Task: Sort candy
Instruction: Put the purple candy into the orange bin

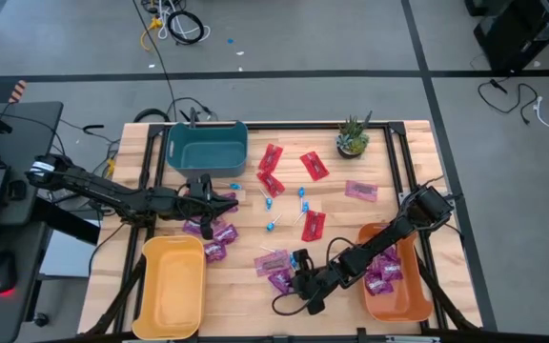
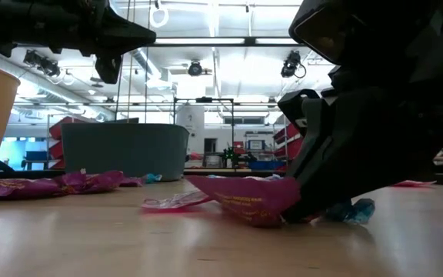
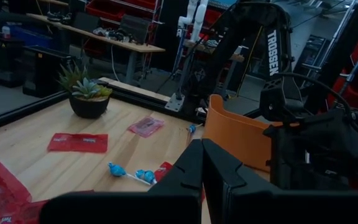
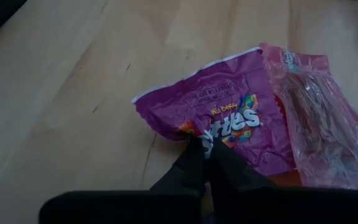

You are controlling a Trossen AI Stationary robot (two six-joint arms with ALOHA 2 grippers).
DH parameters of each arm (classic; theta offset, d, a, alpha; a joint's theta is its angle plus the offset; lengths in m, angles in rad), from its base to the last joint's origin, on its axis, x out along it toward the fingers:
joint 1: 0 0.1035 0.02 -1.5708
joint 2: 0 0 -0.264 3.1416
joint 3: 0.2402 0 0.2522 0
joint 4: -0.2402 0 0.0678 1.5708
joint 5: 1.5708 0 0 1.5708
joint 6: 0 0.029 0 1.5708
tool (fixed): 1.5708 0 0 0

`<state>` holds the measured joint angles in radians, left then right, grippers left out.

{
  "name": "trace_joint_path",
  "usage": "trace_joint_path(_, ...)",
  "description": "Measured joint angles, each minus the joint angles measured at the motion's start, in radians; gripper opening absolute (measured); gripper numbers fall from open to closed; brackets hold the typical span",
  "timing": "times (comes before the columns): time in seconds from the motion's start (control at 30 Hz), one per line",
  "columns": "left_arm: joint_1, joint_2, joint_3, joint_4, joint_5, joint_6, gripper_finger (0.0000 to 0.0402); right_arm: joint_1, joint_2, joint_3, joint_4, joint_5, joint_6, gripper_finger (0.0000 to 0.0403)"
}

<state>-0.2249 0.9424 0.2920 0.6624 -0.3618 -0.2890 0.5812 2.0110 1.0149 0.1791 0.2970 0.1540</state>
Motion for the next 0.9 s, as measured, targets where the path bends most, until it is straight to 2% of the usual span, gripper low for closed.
trace_joint_path(0.33, 0.000, 0.000, 0.000, -0.001, 0.000, 0.000, 0.0006, -0.002, -0.074, -0.003, -0.077, -0.015, -0.023, 0.0004)
trace_joint_path(0.5, 0.000, 0.000, 0.000, -0.003, 0.000, 0.021, 0.0006, -0.020, -0.126, -0.003, -0.086, -0.061, -0.015, 0.0002)
trace_joint_path(0.8, 0.000, 0.000, 0.000, -0.003, 0.000, 0.023, 0.0006, -0.042, -0.253, -0.002, -0.089, -0.117, 0.004, 0.0002)
trace_joint_path(0.9, 0.000, 0.000, 0.000, -0.003, 0.000, 0.023, 0.0006, -0.041, -0.326, -0.001, -0.153, -0.119, 0.020, 0.0002)
